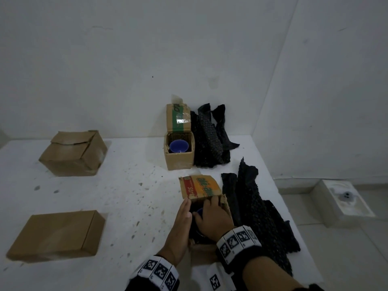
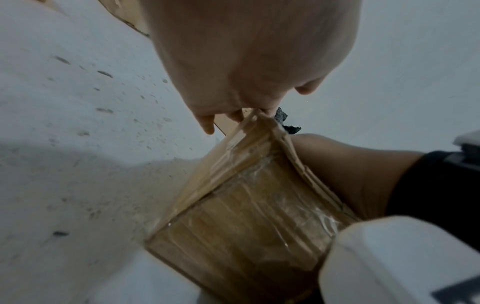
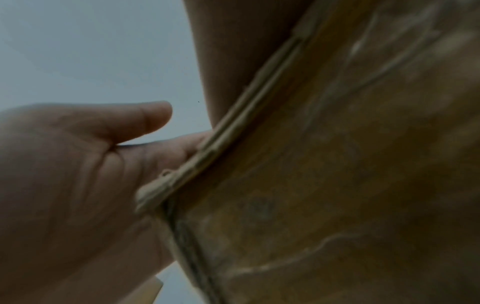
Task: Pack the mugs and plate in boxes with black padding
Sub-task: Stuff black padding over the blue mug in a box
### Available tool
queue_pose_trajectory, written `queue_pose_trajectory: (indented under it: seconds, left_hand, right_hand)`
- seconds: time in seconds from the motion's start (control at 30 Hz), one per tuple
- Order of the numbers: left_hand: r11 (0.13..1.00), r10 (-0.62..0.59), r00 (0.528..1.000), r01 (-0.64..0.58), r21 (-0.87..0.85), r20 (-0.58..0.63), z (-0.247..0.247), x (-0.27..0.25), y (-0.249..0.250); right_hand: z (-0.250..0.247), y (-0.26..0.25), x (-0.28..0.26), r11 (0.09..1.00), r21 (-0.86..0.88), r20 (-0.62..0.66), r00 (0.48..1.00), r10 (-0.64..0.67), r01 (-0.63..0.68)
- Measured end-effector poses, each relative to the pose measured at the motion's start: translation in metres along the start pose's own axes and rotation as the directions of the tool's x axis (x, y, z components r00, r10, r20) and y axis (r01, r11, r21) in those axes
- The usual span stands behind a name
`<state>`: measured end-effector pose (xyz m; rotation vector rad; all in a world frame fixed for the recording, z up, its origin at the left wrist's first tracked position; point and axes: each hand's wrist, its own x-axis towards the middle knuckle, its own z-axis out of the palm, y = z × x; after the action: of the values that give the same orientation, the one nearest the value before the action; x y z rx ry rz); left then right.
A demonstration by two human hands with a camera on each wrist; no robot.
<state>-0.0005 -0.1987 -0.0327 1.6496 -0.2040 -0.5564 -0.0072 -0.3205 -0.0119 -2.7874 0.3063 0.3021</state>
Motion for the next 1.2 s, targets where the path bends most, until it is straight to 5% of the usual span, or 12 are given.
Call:
queue_pose_trajectory:
  seconds: [0.1,0.27,0.37,0.43,0.53,0.63,0.73,0.87,0.97,1.07,1.2]
  left_hand:
    - [0.999,0.014,1.000,-0.015,0.043,0.003,0.000,0.000,-0.003]
    - [0.996,0.072,0.997,-0.071,0.054,-0.016,0.001,-0.001,-0.009]
    - [0.996,0.074,0.997,-0.072,0.052,-0.023,0.002,-0.001,-0.011]
    - [0.996,0.072,0.997,-0.070,0.063,-0.033,0.002,0.000,-0.010]
    - [0.996,0.059,0.996,-0.055,0.063,-0.070,0.001,0.003,-0.008]
    - [0.936,0.108,0.981,-0.044,0.350,-0.164,0.000,0.007,-0.007]
    - [0.784,0.211,0.941,-0.001,0.620,-0.265,0.017,0.005,0.013]
    - [0.670,0.396,0.910,-0.195,0.717,-0.123,0.066,0.014,0.052]
    - [0.605,0.347,0.933,-0.304,0.736,0.100,0.110,0.032,0.068]
    - [0.549,0.230,0.941,-0.335,0.765,0.247,0.142,0.048,0.075]
    - [0.454,0.035,0.944,-0.308,0.836,0.328,0.157,0.069,0.072]
  right_hand:
    - [0.000,0.000,-0.001,1.000,-0.014,0.027,1.000,-0.001,0.001]
    - [0.002,0.001,-0.015,0.999,0.014,-0.107,0.993,-0.041,0.042]
    - [0.007,0.007,-0.025,0.994,0.087,-0.056,0.996,-0.064,0.069]
    - [0.004,0.013,-0.029,0.979,0.164,-0.059,0.992,-0.116,0.124]
    - [-0.007,0.024,-0.038,0.917,0.277,-0.224,0.947,-0.228,0.286]
    - [-0.023,0.050,-0.046,0.882,0.300,-0.421,0.880,-0.220,0.364]
    - [-0.034,0.095,-0.044,0.911,0.289,-0.530,0.842,-0.103,0.294]
    - [-0.040,0.150,-0.039,0.949,0.311,-0.330,0.930,0.164,-0.057]
    - [-0.037,0.177,-0.033,0.928,0.269,-0.148,0.940,0.306,-0.260]
    - [-0.027,0.187,-0.025,0.924,0.205,-0.005,0.944,0.330,-0.322]
    - [-0.023,0.198,-0.012,0.952,0.197,0.042,0.973,0.229,-0.233]
